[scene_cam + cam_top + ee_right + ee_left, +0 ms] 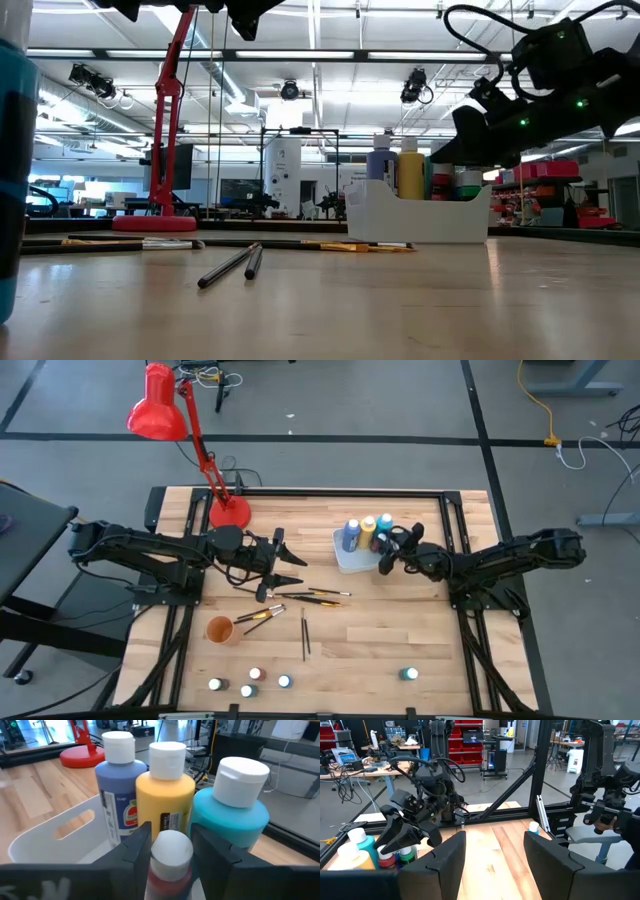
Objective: Pick & Place Paint Supplies
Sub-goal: Put the small red paint bottle into the white bin, then put the small light blue paint bottle into the white bin
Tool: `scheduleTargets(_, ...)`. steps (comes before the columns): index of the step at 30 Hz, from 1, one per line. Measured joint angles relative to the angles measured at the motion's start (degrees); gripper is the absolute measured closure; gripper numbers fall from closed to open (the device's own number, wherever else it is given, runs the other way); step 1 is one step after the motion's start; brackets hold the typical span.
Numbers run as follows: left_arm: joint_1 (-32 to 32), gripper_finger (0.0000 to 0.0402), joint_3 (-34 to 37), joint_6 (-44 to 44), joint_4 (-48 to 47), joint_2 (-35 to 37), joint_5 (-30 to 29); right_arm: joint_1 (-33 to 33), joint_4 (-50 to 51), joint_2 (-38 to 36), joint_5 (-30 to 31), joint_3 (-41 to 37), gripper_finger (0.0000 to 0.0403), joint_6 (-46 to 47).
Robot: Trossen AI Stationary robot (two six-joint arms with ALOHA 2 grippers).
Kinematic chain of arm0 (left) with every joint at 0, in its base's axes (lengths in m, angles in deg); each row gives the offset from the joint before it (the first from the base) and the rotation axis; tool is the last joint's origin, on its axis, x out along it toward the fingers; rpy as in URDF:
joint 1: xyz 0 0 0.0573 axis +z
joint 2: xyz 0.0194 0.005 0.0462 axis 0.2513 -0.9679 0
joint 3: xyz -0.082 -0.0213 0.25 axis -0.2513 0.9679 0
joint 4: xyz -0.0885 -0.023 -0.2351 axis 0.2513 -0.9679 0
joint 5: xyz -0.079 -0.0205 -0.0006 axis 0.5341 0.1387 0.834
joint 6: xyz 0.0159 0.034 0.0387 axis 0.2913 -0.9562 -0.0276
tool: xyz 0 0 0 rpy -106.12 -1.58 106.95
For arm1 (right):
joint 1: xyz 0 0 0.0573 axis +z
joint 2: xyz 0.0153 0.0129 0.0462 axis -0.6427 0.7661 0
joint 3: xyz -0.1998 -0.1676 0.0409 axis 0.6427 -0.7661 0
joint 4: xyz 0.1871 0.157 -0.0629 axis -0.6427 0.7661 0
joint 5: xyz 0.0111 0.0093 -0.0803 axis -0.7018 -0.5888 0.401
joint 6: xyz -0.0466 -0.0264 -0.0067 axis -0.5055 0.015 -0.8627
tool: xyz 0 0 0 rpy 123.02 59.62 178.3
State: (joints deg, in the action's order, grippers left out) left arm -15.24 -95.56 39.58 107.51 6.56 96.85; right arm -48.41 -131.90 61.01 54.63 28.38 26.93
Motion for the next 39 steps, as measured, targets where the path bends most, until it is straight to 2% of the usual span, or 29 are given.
scheduleTargets(6, 0.0, 0.0191, 0.0, 0.0, 0.0, 0.0, 0.0, -1.2, 0.3, 0.0, 0.1, 0.0, 0.0229, -0.7)
scheduleTargets(15, 0.0, 0.0191, 0.0, 0.0, 0.0, 0.0, 0.0, -1.8, -0.7, 0.0, -3.8, 0.0, 0.0231, -2.2)
scheduleTargets(24, 0.0, 0.0191, 0.0, 0.0, 0.0, 0.0, 0.0, 0.0, -13.7, 0.0, -6.9, 0.0, 0.0234, -9.6)
scheduleTargets(27, 0.0, 0.0191, 0.0, 0.0, -0.1, 0.0, 0.0, 1.6, -18.4, 0.0, -15.1, 0.0, 0.0235, -10.9)
scheduleTargets(31, 0.0, 0.0191, 0.0, 0.0, -0.1, 0.0, 0.0, 3.7, -21.6, 0.0, -30.8, 0.0, 0.0235, -12.1)
scheduleTargets(34, 0.0, 0.0191, 0.0, 0.0, -0.1, 0.0, 0.0, 4.8, -21.6, 0.0, -45.4, 0.0, 0.0235, -12.6)
scheduleTargets(39, 0.0, 0.0191, 0.0, 0.0, -0.1, 0.0, 0.0, 5.6, -18.9, 0.0, -73.7, 0.0, 0.0235, -9.8)
